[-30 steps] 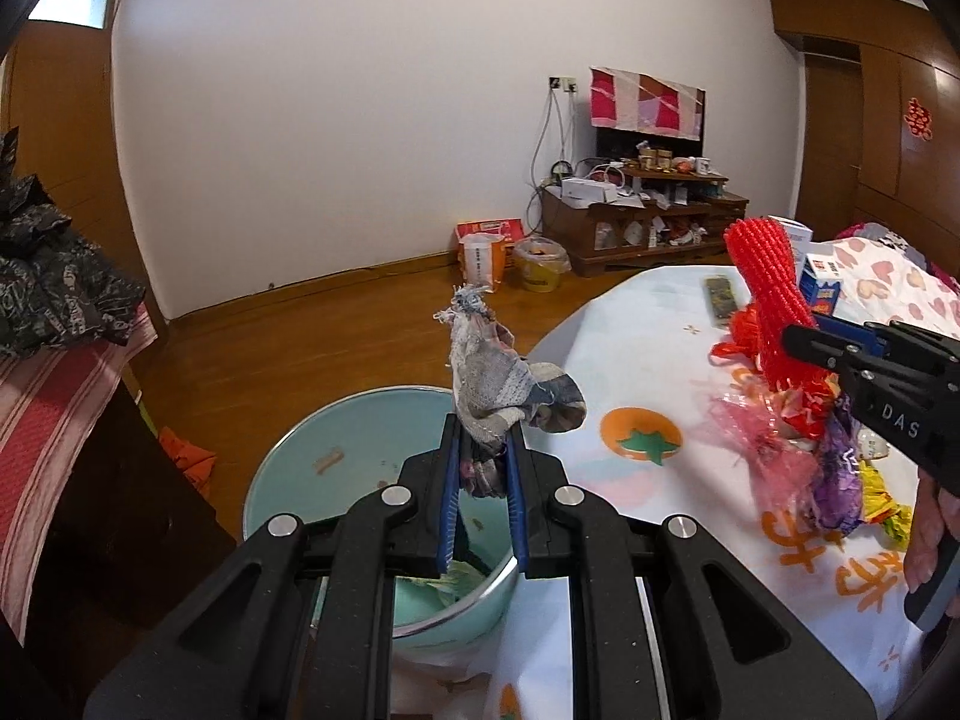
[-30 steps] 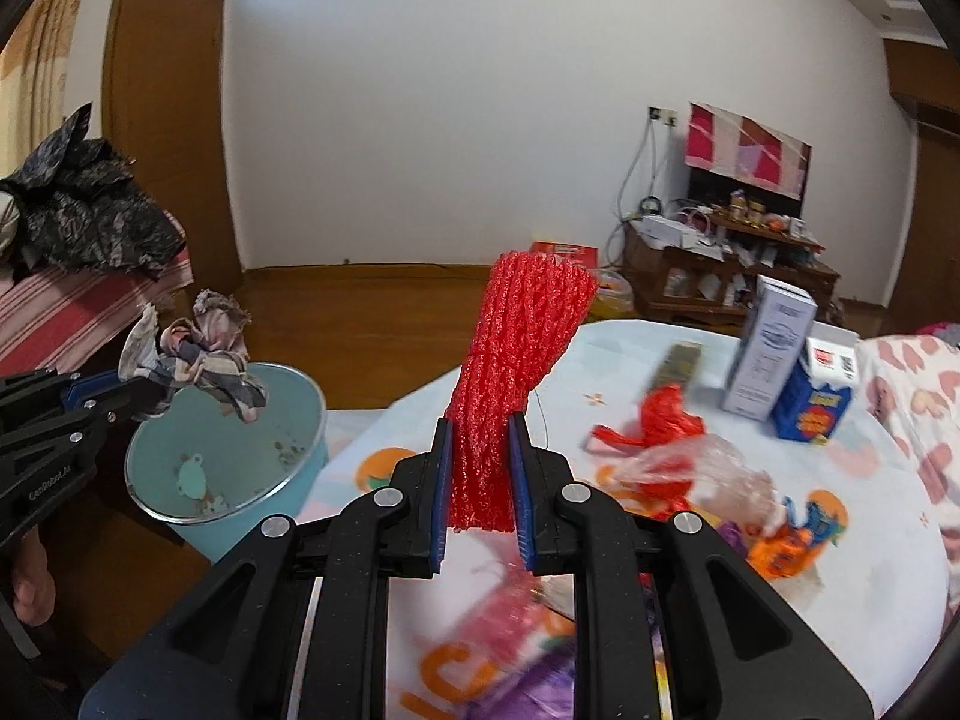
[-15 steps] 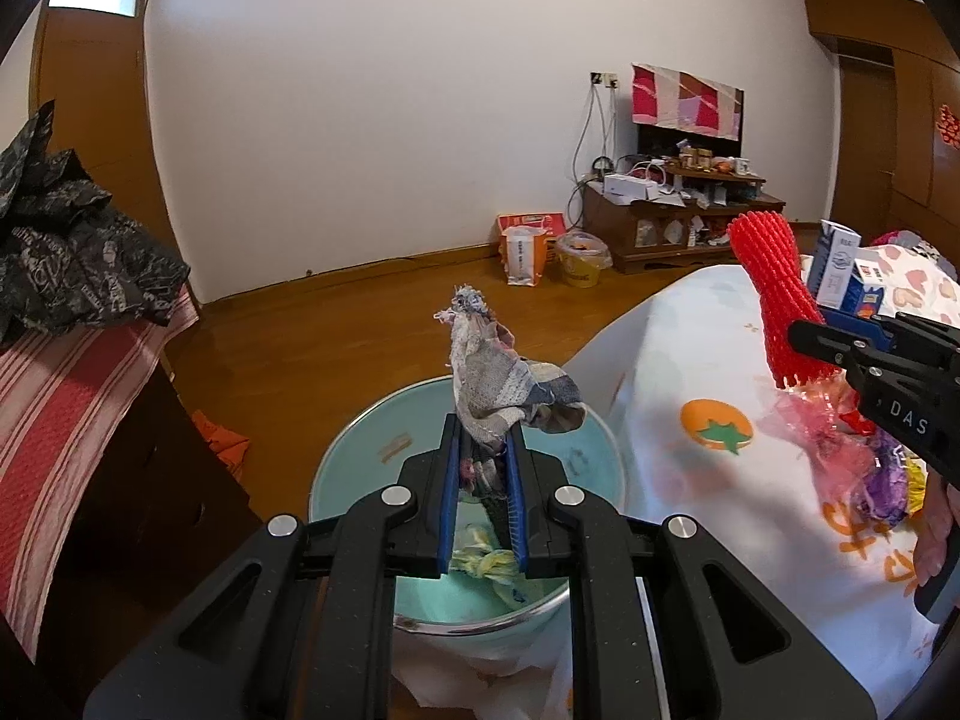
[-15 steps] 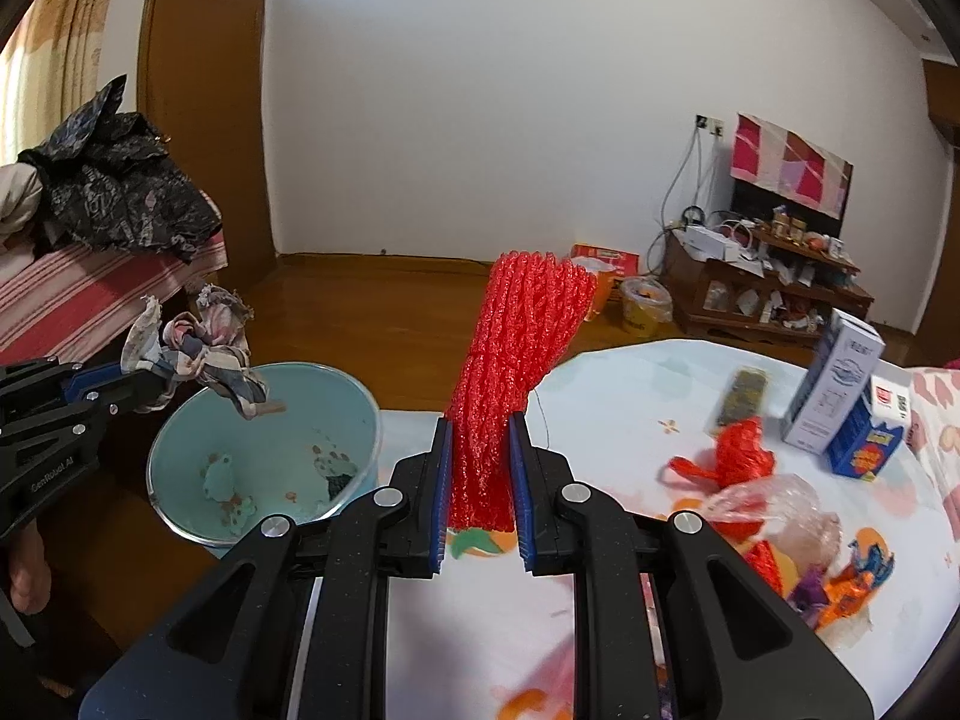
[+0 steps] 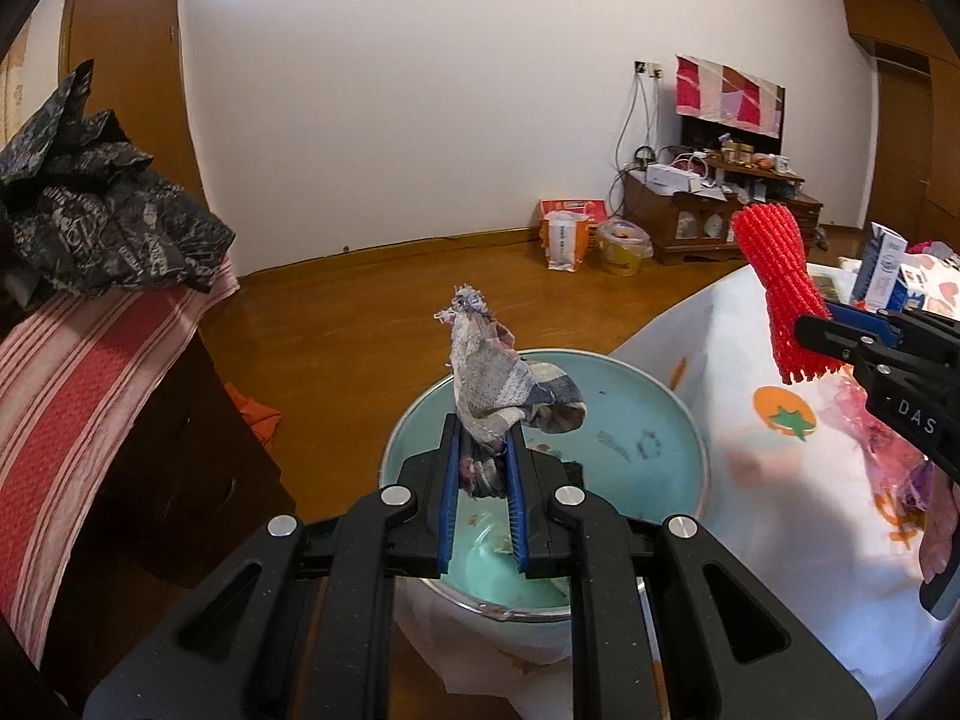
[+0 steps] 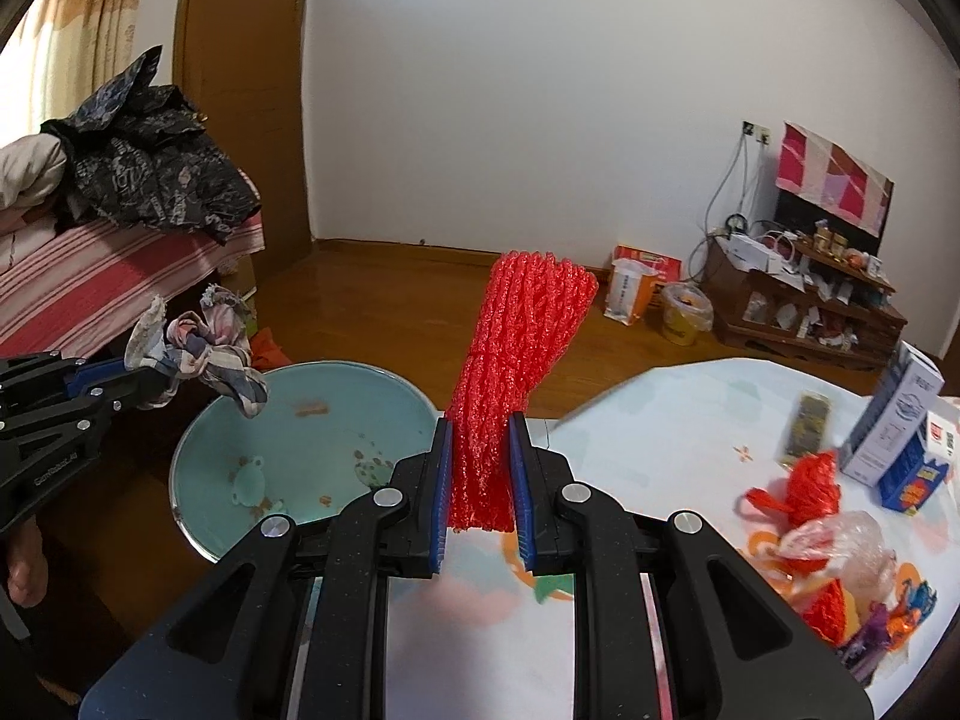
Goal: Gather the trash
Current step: 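Carry both items over the blue bin and open both grippers, then grasp the yellow wrapper with the right gripper while left gripper grasps the pink plastic bag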
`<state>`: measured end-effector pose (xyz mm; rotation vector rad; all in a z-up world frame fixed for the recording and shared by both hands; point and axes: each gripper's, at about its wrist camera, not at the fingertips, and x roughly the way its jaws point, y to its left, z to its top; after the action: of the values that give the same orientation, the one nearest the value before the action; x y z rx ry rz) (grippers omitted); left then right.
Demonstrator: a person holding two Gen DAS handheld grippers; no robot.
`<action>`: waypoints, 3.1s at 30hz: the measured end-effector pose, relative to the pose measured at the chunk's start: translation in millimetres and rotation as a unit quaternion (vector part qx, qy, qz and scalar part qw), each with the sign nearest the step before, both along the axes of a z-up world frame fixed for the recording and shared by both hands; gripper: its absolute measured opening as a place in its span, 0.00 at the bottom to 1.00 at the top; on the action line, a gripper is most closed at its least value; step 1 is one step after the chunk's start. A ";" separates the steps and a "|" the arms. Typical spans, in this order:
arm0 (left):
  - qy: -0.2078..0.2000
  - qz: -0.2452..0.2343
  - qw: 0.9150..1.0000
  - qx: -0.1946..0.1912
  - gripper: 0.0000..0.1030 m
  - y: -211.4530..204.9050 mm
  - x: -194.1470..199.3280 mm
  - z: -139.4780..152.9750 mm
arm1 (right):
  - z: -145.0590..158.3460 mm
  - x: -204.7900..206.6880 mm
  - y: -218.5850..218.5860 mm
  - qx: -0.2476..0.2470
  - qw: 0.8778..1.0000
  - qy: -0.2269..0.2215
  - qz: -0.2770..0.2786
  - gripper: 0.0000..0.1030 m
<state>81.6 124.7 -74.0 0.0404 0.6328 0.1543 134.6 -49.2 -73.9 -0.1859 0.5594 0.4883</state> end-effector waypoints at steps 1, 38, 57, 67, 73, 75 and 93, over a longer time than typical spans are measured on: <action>0.000 0.002 1.000 0.000 0.14 1.4 -0.4 -0.5 | -1.0 0.1 2.1 -0.001 1.000 0.000 0.002 0.18; 0.022 0.012 1.000 -0.010 0.14 16.5 -0.2 -13.8 | -12.4 -3.0 43.9 -0.031 0.997 0.008 0.067 0.18; 0.021 0.007 1.000 -0.012 0.18 13.5 -0.7 -13.1 | -12.4 -6.6 49.1 -0.036 0.996 0.009 0.083 0.19; 0.020 -0.002 1.000 -0.017 0.53 6.1 -1.5 -12.1 | -19.2 -9.3 47.5 -0.044 0.995 0.014 0.084 0.43; 0.026 -0.001 0.999 -0.030 0.60 0.6 -2.9 -15.5 | -10.6 -25.5 13.6 -0.052 0.998 0.010 0.033 0.47; 0.034 -0.011 0.999 -0.031 0.60 -10.4 -3.7 -20.5 | -7.4 -36.6 -4.0 -0.057 0.998 0.009 0.013 0.48; 0.075 -0.156 0.985 0.010 0.61 -148.3 -24.4 -44.2 | -66.9 -127.2 -211.8 0.005 0.980 0.106 -0.168 0.45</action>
<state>57.2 -23.6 -118.2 0.1704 0.7678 -0.1479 7.4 -261.0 -140.8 -0.0267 0.7797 0.1830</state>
